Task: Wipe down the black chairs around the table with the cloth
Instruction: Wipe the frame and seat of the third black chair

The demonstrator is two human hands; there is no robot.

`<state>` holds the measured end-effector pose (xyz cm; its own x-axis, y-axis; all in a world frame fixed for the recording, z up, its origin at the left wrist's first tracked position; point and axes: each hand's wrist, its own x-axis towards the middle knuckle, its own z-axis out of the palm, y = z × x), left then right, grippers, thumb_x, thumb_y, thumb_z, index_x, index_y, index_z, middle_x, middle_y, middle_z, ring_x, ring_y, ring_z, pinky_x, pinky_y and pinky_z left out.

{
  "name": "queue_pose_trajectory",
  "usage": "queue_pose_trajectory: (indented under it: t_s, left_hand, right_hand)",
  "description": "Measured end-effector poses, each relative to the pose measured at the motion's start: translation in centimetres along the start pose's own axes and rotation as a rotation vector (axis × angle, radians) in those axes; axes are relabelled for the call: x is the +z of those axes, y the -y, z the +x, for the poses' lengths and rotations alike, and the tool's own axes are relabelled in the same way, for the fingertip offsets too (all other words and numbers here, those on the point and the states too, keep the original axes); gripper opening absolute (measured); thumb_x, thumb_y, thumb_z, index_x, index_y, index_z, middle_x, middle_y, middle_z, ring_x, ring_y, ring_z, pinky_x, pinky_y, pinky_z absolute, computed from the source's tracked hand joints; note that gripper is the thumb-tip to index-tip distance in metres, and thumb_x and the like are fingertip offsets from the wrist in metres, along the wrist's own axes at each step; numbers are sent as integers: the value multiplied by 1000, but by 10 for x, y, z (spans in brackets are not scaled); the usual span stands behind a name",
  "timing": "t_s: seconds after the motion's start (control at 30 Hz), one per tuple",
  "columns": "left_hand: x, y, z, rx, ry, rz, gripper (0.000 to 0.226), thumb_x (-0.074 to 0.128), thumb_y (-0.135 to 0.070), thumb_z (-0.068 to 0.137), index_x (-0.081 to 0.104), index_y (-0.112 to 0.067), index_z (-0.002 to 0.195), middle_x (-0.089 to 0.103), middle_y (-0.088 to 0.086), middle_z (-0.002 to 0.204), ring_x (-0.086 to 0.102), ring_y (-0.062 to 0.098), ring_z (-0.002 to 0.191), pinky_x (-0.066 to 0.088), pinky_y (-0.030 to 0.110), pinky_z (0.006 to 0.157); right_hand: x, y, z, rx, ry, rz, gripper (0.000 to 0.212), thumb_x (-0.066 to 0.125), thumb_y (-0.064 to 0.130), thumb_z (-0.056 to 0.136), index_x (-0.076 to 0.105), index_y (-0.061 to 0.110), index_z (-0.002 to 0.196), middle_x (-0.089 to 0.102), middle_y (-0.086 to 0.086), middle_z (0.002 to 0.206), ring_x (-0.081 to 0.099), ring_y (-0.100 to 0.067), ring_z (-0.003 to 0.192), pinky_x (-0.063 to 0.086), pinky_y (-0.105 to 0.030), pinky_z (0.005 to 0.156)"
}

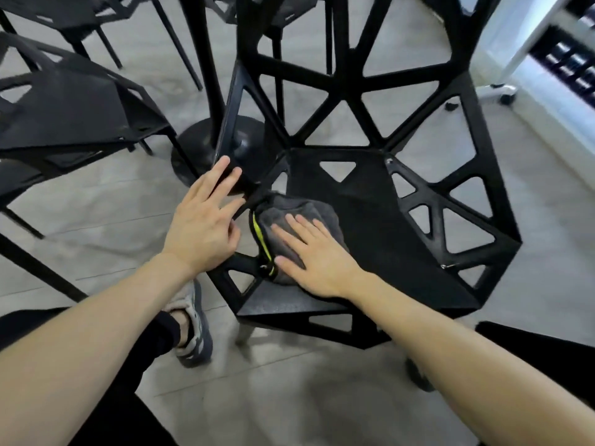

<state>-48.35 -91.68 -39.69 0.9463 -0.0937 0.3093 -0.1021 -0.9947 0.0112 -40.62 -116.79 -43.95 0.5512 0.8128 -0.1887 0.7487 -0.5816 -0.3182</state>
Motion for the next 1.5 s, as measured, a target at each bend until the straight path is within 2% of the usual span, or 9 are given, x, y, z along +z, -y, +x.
queue_pose_trajectory:
  t_s: [0.13,0.27,0.47,0.63,0.8,0.93,1.13,1.3,1.5]
  left_hand:
    - [7,-6,-14,28,75,60,45,57,-34,93,78,-9,124,61,14,153,34,31,160,27,52,129]
    - [15,-9,-30,30,59,58,35,56,-37,95,85,-17,89,69,9,143,57,32,134,46,48,99]
    - [14,-9,-26,34,36,58,34,59,-29,92,83,-16,72,72,8,138,58,30,128,48,44,83]
    - [17,-10,-25,10,0,73,36,58,-29,95,85,-17,73,71,5,140,58,28,129,47,43,80]
    - [21,-8,-27,12,-5,70,36,59,-31,93,85,-18,73,71,2,141,58,27,128,46,41,80]
    - [22,-9,-22,-9,-1,64,36,57,-31,93,85,-18,74,71,0,140,58,26,126,47,41,79]
    - [17,-15,-22,-1,21,157,42,51,-31,103,86,-16,86,69,4,145,56,29,131,41,53,101]
    - [24,-33,-48,-53,5,201,45,44,-35,110,81,-13,96,54,12,160,42,33,153,28,60,117]
    - [26,-80,-86,-178,284,2,97,32,-82,97,33,-12,164,26,11,171,2,31,166,30,70,119]
  right_hand:
    - [-35,-89,-63,305,-4,-31,98,21,97,87,15,43,168,3,6,178,-3,-15,165,-5,-41,133]
    - [-40,-105,-82,524,-13,-182,101,0,90,88,6,32,171,0,-7,179,-5,-23,165,-8,-46,132]
    - [16,71,-47,165,-82,-108,88,28,75,99,20,22,169,26,-21,172,19,-39,160,8,-58,130]
    - [-3,15,-63,179,-236,-172,103,34,95,87,45,21,158,55,-5,127,51,-28,120,40,-46,110]
    - [-41,-134,-119,577,-101,-296,107,11,96,88,39,25,164,37,-8,166,23,-25,159,5,-52,132]
    - [-19,-69,-92,522,-186,-296,99,18,83,93,43,12,159,40,-16,164,30,-32,156,10,-60,129]
    - [38,116,-41,319,-325,-124,91,31,76,100,30,13,165,36,-18,166,28,-36,156,13,-62,126]
    - [28,28,-98,196,-416,-227,84,36,81,100,48,22,158,52,-8,157,42,-27,148,24,-50,126]
    - [11,-94,-173,594,-492,-293,77,30,73,105,55,20,154,49,-7,162,36,-24,155,13,-52,131]
